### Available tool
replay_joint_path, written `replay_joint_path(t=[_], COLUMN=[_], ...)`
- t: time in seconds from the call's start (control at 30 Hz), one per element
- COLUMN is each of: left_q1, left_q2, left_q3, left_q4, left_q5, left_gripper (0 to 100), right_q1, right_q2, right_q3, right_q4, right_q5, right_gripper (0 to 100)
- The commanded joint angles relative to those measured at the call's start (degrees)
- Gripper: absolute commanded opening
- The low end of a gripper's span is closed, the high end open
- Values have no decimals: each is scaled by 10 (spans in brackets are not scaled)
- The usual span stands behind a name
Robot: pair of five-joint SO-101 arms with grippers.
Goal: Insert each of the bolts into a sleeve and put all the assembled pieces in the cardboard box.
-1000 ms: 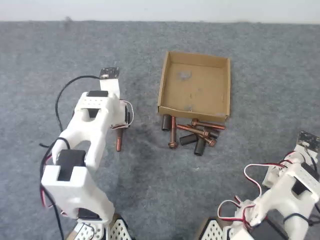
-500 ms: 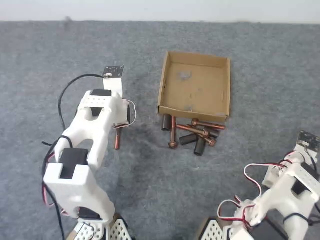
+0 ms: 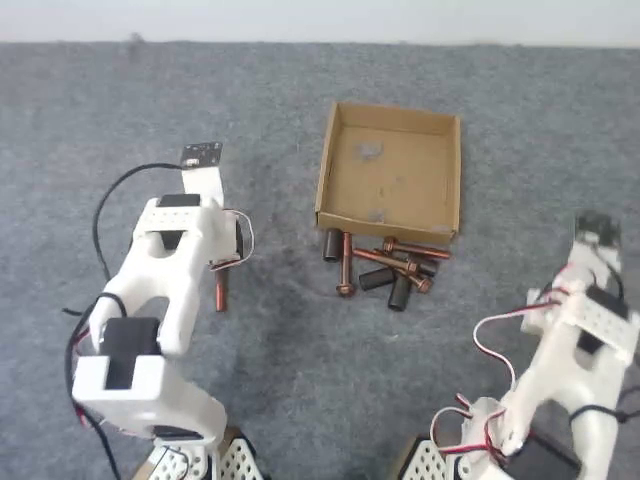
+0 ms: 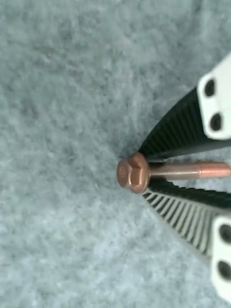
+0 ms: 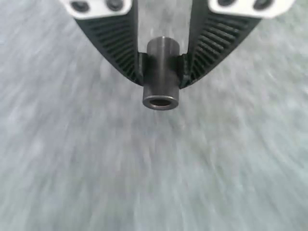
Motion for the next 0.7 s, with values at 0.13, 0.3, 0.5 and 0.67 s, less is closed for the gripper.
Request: replay_joint_path(t=[0.13,0.3,0.5,0.67], left_q1=[-62,-76,-80,-79], left_q2=[-70,-98,-121,-127], left_q3=[32,58,84,88], left_q4=[-31,-31,-52,-52], left_q5=[3,3,2,2], left_gripper=[10,10,10,10], right_q1=[-85,-118,-160,-217], right_q2=[5,5,7,75], right_q3=[-130,-69,15,29], right_q4=[-85,-310,-621,-781], right_q5=[8,8,5,4], right_gripper=[20,20,20,20])
